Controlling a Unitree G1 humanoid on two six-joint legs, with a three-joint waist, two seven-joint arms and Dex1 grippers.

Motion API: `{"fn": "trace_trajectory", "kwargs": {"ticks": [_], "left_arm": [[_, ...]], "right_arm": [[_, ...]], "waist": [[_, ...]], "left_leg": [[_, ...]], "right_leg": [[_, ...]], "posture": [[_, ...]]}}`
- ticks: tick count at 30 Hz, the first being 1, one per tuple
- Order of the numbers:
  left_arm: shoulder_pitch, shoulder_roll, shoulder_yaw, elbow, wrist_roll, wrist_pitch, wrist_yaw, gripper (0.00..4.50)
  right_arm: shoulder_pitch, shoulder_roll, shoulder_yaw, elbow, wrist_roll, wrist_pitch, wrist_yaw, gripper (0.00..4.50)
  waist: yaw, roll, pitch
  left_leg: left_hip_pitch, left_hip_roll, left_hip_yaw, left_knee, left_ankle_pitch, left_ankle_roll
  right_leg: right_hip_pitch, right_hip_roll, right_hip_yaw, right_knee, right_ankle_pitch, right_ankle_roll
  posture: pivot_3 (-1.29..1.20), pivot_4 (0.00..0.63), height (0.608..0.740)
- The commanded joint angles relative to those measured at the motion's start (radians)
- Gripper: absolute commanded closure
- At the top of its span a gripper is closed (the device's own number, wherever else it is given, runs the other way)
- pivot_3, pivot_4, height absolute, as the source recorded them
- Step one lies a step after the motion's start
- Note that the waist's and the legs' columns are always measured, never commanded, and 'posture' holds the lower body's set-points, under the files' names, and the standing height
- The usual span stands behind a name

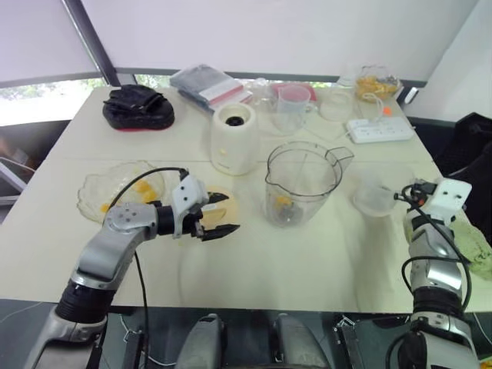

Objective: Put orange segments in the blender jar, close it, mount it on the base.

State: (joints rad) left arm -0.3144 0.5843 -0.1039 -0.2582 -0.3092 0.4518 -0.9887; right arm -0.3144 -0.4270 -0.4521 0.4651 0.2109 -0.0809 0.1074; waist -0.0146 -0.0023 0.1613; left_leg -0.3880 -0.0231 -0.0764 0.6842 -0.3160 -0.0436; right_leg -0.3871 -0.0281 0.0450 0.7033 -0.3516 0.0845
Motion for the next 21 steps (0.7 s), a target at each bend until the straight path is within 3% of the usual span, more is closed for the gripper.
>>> {"fn": "trace_trajectory", "kwargs": {"ticks": [1, 13, 21], "left_arm": [[-0.002, 0.004, 0.001, -0.026, -0.006, -0.020, 0.009, 0.57], [-0.013, 0.002, 0.002, -0.006, -0.011, -0.024, 0.009, 0.57], [-0.052, -0.089, 0.090, 0.022, -0.127, -0.025, 0.045, 0.57]], "right_arm": [[0.027, -0.002, -0.005, -0.059, 0.010, 0.007, -0.004, 4.47], [-0.001, 0.008, -0.026, -0.430, 0.139, 0.220, -0.060, 4.47], [-0.095, -0.035, -0.023, -0.601, 0.177, 0.364, -0.094, 4.47]], "waist": [[-0.002, 0.000, 0.000], [-0.004, 0.002, 0.001], [-0.003, 0.002, 0.001]], "left_leg": [[0.000, 0.000, 0.000, 0.000, 0.000, 0.000], [-0.002, 0.000, 0.000, -0.001, 0.000, 0.000], [-0.002, 0.000, 0.000, -0.001, 0.000, 0.000]], "right_leg": [[0.000, 0.000, 0.000, 0.000, 0.000, 0.000], [-0.002, 0.000, 0.000, 0.000, 0.000, 0.000], [-0.003, 0.000, 0.000, 0.000, 0.000, 0.000]], "posture": [[0.00, 0.150, 0.740], [0.00, 0.150, 0.740], [0.00, 0.150, 0.740]]}}
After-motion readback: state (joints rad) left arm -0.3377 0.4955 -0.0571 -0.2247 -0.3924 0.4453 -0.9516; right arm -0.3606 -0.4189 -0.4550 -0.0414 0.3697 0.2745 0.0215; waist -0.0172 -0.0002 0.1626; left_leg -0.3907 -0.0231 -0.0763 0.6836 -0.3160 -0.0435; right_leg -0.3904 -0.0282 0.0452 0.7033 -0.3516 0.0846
